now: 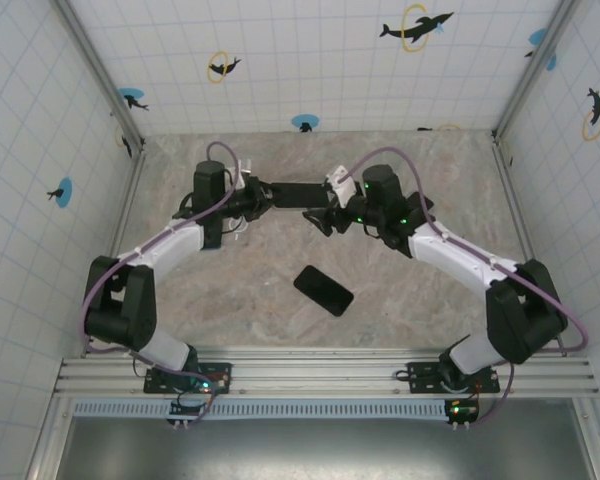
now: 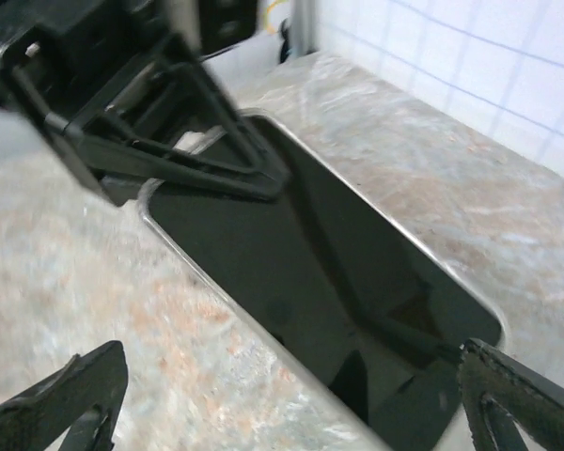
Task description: Take the phone out of the phone case
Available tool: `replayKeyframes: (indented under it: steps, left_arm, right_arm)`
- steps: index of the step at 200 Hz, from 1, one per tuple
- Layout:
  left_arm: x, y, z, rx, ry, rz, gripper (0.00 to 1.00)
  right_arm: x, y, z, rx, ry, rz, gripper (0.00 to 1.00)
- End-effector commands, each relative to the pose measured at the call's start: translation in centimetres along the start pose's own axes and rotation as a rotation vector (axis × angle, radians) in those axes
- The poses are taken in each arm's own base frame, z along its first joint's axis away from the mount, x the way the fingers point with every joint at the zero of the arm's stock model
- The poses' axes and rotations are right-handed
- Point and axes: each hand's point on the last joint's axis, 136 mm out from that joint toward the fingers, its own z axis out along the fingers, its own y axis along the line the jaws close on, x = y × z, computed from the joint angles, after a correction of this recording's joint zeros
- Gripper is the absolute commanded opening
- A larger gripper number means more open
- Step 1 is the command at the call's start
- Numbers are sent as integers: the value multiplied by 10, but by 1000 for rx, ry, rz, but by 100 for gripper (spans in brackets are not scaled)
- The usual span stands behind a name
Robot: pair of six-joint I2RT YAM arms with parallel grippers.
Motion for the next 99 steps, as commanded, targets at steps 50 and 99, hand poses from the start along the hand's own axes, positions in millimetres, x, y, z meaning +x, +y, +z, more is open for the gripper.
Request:
replayKeyframes:
  steps: [50,99]
  left_arm:
    - [-29,-64,-29,190,-402,-35,8]
    - [-4,-81,-18,243,-394,-98,6]
  right_arm:
    - [-6,-16,-22,58,-411,1088,82]
    - [-40,-2,-18,-100,-579,1227,77]
